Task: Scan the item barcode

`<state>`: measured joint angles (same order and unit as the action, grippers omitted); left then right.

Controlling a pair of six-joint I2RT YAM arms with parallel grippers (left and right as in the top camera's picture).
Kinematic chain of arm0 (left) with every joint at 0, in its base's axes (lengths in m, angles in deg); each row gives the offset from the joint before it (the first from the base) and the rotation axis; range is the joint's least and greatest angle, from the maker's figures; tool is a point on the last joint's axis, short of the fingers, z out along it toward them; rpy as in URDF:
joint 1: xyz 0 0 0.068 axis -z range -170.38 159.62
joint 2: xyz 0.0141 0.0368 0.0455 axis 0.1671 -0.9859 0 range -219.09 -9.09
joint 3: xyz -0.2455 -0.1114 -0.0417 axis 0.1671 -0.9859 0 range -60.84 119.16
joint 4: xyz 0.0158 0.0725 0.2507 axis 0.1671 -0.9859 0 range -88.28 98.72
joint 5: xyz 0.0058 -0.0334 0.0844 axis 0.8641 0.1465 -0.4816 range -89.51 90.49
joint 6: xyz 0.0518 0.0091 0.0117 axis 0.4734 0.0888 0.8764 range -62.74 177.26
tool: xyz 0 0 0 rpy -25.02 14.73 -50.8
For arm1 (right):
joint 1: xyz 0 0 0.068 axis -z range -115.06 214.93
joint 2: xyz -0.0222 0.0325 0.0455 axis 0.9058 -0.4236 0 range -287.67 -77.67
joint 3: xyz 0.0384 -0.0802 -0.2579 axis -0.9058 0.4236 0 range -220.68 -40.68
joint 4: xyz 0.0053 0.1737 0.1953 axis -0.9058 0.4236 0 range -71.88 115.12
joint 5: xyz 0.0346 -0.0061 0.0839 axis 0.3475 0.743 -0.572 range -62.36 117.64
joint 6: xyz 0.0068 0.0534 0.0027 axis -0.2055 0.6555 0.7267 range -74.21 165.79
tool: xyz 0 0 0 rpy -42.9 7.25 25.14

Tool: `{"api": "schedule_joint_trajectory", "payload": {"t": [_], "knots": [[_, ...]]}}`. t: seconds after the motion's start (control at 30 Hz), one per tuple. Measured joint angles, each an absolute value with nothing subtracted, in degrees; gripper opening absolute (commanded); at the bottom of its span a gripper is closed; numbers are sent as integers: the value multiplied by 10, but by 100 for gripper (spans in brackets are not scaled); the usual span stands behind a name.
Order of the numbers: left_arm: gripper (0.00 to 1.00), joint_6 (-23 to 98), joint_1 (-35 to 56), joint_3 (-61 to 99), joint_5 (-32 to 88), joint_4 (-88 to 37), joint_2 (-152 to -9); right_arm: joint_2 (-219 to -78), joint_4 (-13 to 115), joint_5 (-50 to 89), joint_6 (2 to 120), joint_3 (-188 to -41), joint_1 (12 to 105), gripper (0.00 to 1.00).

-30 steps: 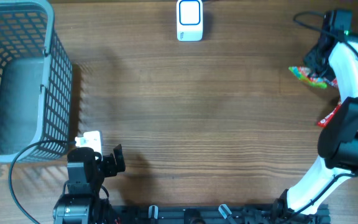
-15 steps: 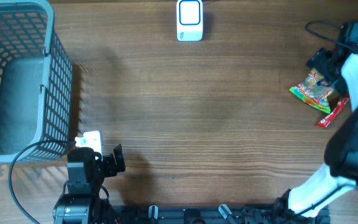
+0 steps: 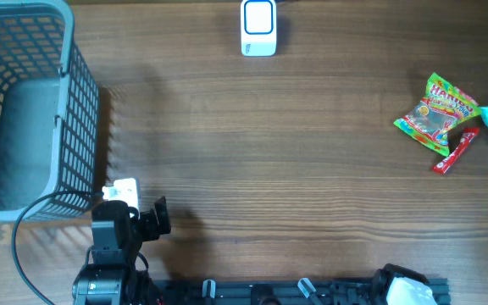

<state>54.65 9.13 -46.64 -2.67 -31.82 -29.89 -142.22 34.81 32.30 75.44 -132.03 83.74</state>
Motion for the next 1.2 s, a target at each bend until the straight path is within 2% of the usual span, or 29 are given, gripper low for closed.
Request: {"api": "schedule_joint_trajectory", "payload": {"t": [0.2,0.67,1.2], "knots": [[100,546,91,-466,-27,-318,-299,-1364,409,323,740,-1299,826,100],[100,546,91,-466,-27,-318,-299,-953,413,321,737,-1122,776,100],[100,546,91,-466,-27,-318,-299,-782,483,357,694,-1128,659,100]]}}
